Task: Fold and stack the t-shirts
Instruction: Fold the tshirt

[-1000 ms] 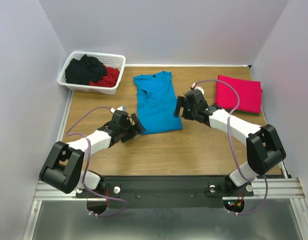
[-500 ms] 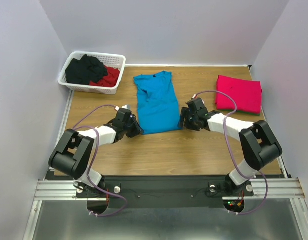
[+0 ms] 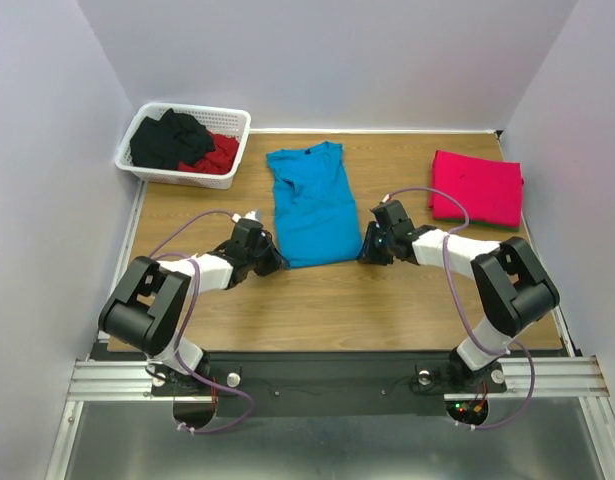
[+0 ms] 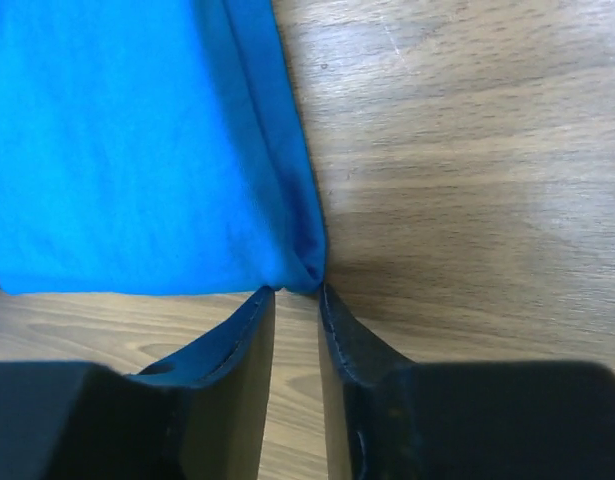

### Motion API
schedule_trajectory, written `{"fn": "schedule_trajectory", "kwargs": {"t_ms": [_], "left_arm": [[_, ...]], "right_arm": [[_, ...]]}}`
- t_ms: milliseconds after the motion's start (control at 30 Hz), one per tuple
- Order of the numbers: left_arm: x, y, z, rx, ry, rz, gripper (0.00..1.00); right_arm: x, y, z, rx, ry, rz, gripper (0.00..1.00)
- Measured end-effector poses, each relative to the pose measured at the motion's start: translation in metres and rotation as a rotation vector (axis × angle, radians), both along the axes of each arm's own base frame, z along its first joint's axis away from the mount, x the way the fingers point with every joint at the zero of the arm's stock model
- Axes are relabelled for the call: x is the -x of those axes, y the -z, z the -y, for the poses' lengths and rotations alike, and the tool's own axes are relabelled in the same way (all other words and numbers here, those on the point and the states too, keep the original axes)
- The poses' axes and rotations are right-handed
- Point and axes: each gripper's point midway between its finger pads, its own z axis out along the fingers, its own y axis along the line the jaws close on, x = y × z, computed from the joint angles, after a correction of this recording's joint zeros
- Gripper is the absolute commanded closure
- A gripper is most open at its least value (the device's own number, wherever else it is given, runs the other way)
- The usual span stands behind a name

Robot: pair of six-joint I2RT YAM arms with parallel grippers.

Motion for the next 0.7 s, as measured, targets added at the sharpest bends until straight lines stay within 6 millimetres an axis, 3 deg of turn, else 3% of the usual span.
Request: {"fn": "schedule_trajectory", "kwargs": {"t_ms": [133, 233, 400, 500, 700], "left_arm": [[0.013, 0.000, 0.003, 0.011, 0.020, 0.011, 1.00], [0.033, -0.001, 0.008, 0.019, 0.052, 0.006, 1.00], [0.074, -0.013, 0.023, 0.057, 0.110, -0.004, 1.00], [0.106, -0.041, 0.035, 0.142, 0.152, 0.031, 1.00], [0.135, -0.094, 0.042, 0.301, 0.165, 0.097, 1.00]], "right_arm": [[0.003, 0.005, 0.002, 0.001, 0.008, -0.005, 0.98], [0.007, 0.005, 0.006, -0.002, 0.016, -0.002, 1.00], [0.038, -0.005, 0.021, -0.009, 0.006, -0.002, 1.00], [0.057, -0.032, 0.032, -0.035, 0.007, 0.048, 1.00], [0.081, -0.080, 0.037, -0.118, -0.008, 0.132, 1.00]]}}
